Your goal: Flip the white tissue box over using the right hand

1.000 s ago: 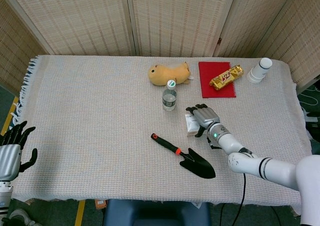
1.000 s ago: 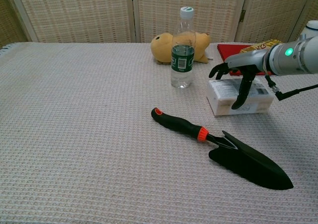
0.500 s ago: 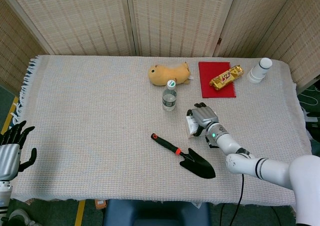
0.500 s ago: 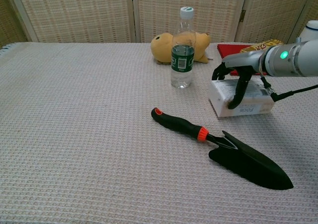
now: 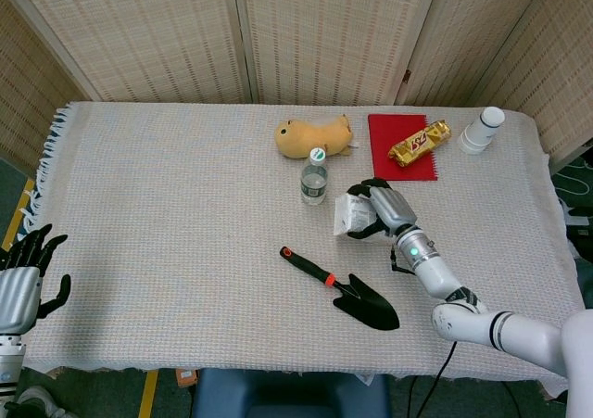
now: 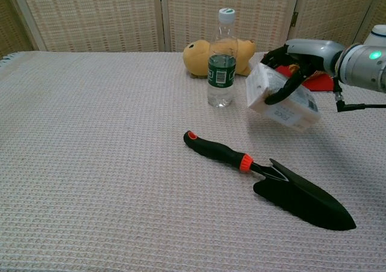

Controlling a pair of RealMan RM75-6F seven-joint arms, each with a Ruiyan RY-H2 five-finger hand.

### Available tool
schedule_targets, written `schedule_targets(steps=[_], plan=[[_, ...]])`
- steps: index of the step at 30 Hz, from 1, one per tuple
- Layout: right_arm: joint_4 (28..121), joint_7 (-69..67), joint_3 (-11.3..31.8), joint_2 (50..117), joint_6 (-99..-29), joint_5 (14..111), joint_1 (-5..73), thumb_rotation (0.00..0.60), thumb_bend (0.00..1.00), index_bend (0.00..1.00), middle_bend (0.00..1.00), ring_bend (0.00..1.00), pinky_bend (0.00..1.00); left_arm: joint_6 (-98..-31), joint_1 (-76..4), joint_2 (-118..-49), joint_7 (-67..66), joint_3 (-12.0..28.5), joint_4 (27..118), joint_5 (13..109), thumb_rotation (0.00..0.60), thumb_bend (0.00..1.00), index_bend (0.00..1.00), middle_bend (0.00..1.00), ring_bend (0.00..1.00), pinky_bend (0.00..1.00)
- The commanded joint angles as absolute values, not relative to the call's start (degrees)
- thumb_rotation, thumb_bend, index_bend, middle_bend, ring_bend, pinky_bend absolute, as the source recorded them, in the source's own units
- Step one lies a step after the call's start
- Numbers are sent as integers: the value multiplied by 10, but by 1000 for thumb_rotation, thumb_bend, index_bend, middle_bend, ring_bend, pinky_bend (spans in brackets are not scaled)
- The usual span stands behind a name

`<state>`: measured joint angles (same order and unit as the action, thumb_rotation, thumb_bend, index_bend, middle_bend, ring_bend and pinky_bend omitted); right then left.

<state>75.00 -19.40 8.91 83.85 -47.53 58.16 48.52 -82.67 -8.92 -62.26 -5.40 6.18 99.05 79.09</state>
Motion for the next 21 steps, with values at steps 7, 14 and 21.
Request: schedule_targets(steps=[7,14,21], plan=[[398,-970,43,957,-672,920,368,600,5,484,472,322,0,-825,-90,-627,-63,62,990,789,600,483,156,0,0,93],[269,-1053,13,1009,-674,949,393,600,38,484,481,323,0,-818,-94,-631,-71,63,987,781,600,484,156,0,0,93],[197,-1108,-15,1041,-668,963,399,600,57,484,482,323,0,-813,-97,-636,-76,65,981,772,600,483,156,0,0,93]])
